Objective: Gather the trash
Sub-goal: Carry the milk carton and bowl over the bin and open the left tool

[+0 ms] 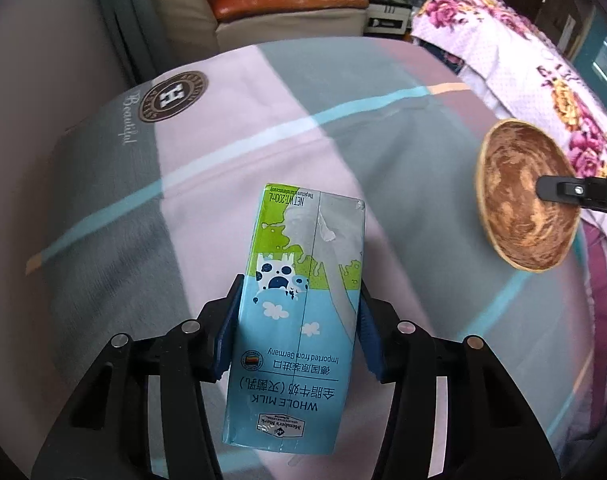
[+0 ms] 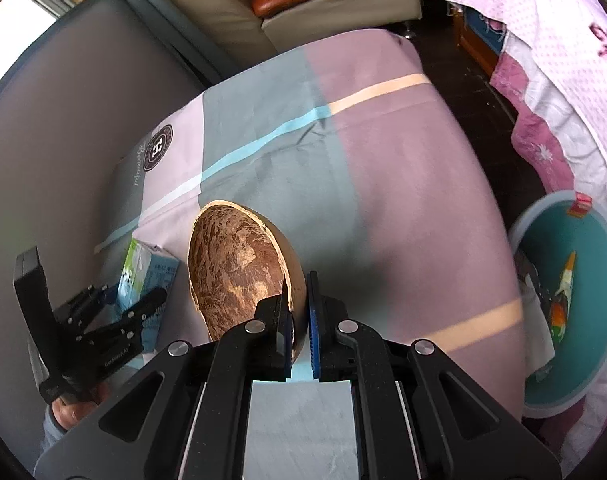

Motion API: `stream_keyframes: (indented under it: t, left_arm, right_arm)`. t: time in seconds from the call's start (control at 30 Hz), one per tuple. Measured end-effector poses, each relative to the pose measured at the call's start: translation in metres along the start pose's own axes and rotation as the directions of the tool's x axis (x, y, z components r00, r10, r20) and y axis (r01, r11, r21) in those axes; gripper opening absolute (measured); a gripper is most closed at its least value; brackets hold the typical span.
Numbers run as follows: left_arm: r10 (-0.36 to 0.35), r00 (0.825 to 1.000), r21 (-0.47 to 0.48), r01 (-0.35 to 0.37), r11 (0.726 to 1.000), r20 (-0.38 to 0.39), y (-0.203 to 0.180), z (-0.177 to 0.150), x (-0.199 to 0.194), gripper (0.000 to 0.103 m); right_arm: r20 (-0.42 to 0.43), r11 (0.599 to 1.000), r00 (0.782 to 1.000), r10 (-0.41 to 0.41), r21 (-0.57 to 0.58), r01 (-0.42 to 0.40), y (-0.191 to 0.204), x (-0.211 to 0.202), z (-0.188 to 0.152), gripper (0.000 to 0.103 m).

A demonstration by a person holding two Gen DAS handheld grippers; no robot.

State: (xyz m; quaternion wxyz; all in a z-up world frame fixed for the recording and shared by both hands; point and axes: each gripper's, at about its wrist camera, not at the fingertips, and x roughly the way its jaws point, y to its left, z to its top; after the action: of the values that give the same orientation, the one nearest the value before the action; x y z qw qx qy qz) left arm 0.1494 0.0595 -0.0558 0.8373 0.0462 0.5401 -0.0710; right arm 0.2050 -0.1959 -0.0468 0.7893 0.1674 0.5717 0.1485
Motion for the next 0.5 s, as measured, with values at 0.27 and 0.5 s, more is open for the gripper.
stream_keyframes:
  t: [0.27, 0.5]
  left_arm:
    - [-0.042, 0.999, 0.041, 0.041, 0.998, 0.019, -0.055, -0.001, -0.021, 0.052]
    - [-0.099, 0.995, 0.111, 0.097, 0.989, 0.008, -0.119, 0.009, -0.02, 0.052]
  right_arm:
    - [0.053, 0.997, 0.998, 0.021, 0.07, -0.025, -0.037, -0.032, -0.017, 0.006]
    - [0.123, 0.989, 0.992, 0.003, 0.148, -0.022, -0.083, -0.064, -0.034, 0.006]
